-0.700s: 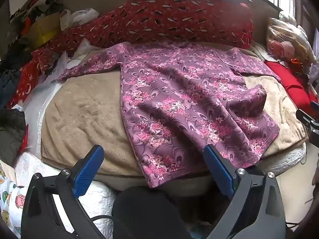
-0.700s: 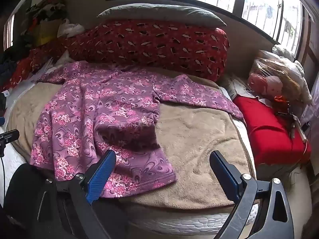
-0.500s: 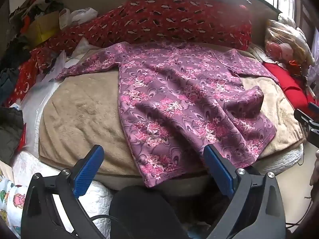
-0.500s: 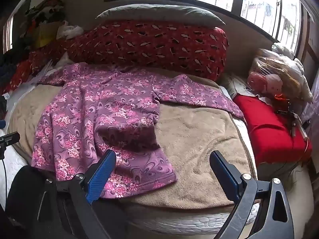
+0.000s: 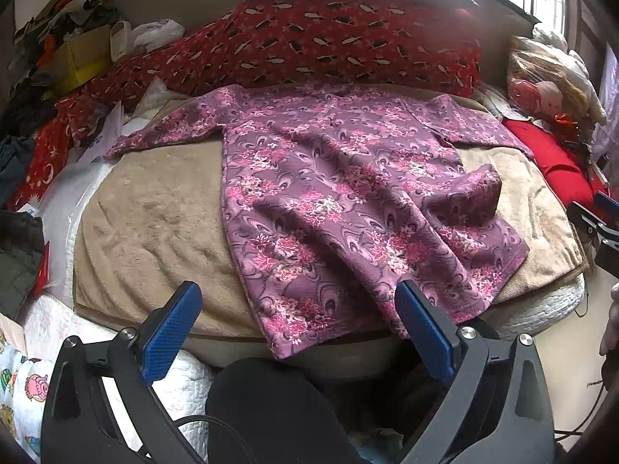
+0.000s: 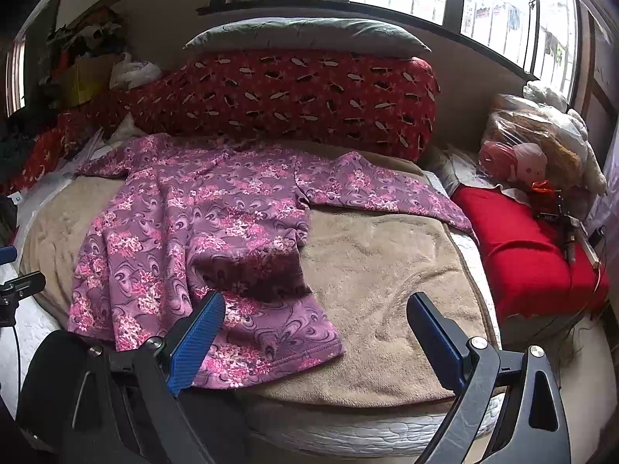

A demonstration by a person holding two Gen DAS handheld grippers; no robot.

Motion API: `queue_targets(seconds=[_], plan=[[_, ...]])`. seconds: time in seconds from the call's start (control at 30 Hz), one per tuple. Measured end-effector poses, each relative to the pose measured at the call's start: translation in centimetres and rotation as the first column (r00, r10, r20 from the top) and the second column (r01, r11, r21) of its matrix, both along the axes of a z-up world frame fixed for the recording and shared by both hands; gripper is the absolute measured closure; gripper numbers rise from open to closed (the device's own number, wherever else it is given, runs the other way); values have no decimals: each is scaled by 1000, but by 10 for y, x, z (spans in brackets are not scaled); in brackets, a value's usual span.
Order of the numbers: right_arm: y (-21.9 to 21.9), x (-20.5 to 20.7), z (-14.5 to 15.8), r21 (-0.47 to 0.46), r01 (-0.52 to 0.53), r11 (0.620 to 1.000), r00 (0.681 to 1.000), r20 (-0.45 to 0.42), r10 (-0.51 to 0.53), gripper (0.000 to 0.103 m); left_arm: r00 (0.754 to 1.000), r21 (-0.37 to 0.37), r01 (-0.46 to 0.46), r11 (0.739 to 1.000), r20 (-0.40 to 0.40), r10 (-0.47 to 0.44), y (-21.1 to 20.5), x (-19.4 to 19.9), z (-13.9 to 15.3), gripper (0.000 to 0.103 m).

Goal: Fold small clothes

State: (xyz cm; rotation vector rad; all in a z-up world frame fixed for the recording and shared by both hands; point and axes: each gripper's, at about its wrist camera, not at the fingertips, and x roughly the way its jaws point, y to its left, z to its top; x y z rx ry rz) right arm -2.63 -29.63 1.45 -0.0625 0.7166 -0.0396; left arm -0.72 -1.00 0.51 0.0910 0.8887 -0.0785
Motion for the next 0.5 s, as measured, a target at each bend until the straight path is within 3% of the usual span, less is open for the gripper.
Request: queue_targets(seconds=[0.13, 0.5], plan=[[-2, -2, 0, 6, 4, 1000, 1000, 5, -4, 7, 1000, -22, -2, 1000, 5, 2, -1, -2, 0, 2], [-6, -1, -1, 27, 14, 1000, 1000, 4, -14, 7, 1000, 65, 5, 998, -14, -4, -5, -4, -3, 2]])
